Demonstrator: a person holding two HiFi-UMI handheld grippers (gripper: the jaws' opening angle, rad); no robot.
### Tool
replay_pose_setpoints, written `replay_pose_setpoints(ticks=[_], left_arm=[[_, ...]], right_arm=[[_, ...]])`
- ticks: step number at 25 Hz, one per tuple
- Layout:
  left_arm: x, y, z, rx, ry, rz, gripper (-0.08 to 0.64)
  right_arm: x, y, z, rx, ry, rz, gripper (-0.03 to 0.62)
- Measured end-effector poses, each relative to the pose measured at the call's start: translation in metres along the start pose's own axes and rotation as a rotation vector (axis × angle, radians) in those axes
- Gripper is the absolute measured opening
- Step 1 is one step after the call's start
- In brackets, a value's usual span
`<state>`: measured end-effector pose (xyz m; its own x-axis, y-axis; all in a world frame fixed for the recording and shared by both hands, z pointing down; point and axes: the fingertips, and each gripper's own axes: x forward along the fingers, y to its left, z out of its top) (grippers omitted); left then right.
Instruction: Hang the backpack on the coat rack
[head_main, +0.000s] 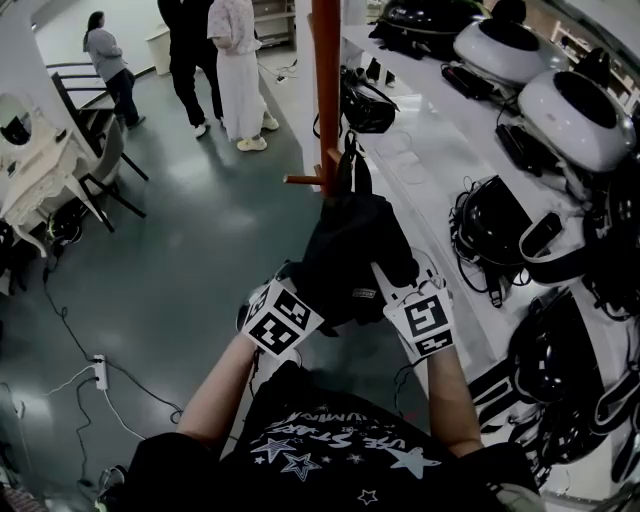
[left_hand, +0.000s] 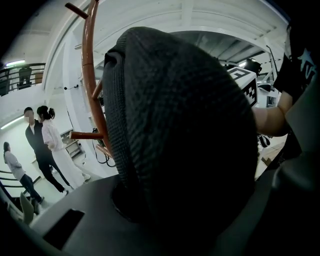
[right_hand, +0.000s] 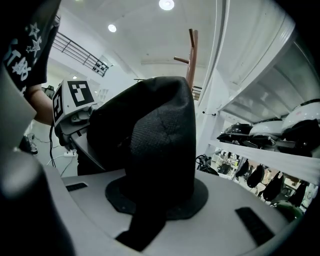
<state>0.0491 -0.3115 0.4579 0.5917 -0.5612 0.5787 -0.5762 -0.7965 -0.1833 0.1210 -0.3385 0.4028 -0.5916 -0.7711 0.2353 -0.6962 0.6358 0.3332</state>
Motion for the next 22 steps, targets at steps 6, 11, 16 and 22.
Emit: replay_pose_setpoints(ticks=[6,11,16,22], left_arm=[[0.008,0.002,-0.007,-0.012,0.01,-0.011,0.091],[0.01,0.008,-0.012,-0.018,0.019,-0.007,0.091],[0.012,0.014,-0.018,-0.041,0.021,-0.007,0.091],[0.019,0.027,-0.026,-0.053,0.029,-0.022,0.091]], right_arm=[[0.009,-0.001,-0.007,0.007,0.008,0.004,0.087],[0.016,0.001,-0.011,0.018,0.012,0.011,0.087],[0.025,0.003,-0.012,0.011,0.02,0.021,0.087],[0.042,0.003,-0.018,0.017,0.047,0.026,0.087]])
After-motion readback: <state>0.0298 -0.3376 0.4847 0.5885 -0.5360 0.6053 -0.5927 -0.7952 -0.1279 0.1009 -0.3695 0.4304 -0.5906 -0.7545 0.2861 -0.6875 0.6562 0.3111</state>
